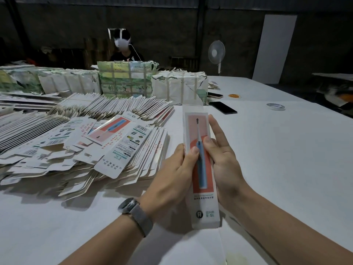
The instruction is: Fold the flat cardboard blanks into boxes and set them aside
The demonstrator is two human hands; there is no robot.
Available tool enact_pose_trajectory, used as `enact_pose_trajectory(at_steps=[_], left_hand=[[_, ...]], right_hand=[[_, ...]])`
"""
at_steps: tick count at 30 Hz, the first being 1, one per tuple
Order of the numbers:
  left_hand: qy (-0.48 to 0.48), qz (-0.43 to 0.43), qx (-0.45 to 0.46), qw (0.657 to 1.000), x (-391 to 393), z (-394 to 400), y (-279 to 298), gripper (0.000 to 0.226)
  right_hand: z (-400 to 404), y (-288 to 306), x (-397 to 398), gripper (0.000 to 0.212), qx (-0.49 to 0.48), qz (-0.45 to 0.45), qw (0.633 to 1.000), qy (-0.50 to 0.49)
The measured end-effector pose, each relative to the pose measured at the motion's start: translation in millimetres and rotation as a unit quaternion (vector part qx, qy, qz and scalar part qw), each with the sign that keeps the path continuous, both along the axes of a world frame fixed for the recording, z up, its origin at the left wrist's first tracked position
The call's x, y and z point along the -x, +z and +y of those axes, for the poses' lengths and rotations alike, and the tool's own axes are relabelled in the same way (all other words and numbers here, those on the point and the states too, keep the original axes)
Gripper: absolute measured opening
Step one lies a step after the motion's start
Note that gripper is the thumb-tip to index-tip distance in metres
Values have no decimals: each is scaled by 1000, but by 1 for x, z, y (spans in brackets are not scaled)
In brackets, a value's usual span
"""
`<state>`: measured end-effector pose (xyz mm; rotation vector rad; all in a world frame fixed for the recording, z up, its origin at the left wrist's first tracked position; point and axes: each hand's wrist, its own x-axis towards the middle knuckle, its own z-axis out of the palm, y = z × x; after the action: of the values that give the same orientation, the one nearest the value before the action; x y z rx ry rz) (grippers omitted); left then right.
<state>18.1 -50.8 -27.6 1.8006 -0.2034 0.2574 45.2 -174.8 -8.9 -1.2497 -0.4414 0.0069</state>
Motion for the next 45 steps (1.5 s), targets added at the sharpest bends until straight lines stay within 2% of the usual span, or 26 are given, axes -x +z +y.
enact_pose_trajectory(at_steps=[5,8,10,14,16,19,22,29,38,42,45], left_hand=[[76,-78,-87,990,6,8,8,50],[82,-98,-97,987,8,5,10,46],[65,-110,-73,989,8,6,9,54],[31,-123,54,990,11,3,8,53],[35,-126,80,988,10,0,4,54],[40,-118,56,991,5,2,2,59],[33,-96,67,993,1,7,2,53],[8,-83,72,994,3,7,9,54],[-28,-96,110,989,9,2,15,28],[-34,-93,112,989,10,-1,15,29],[-29,-90,95,991,12,-3,15,30]], right_hand=[[2,-1,3,46,27,-17,999,-16],[2,-2,4,47,47,-32,998,-9],[2,-1,4,47,54,-53,997,-7],[6,0,8,51,64,-69,995,20],[7,-3,9,54,64,-68,995,44],[6,-3,8,57,70,-59,993,74],[3,1,4,55,61,-41,994,83],[2,2,1,45,100,-84,990,57],[2,9,3,26,103,-95,990,18],[0,11,2,25,79,-87,993,4],[-6,14,1,32,43,-96,994,-16]])
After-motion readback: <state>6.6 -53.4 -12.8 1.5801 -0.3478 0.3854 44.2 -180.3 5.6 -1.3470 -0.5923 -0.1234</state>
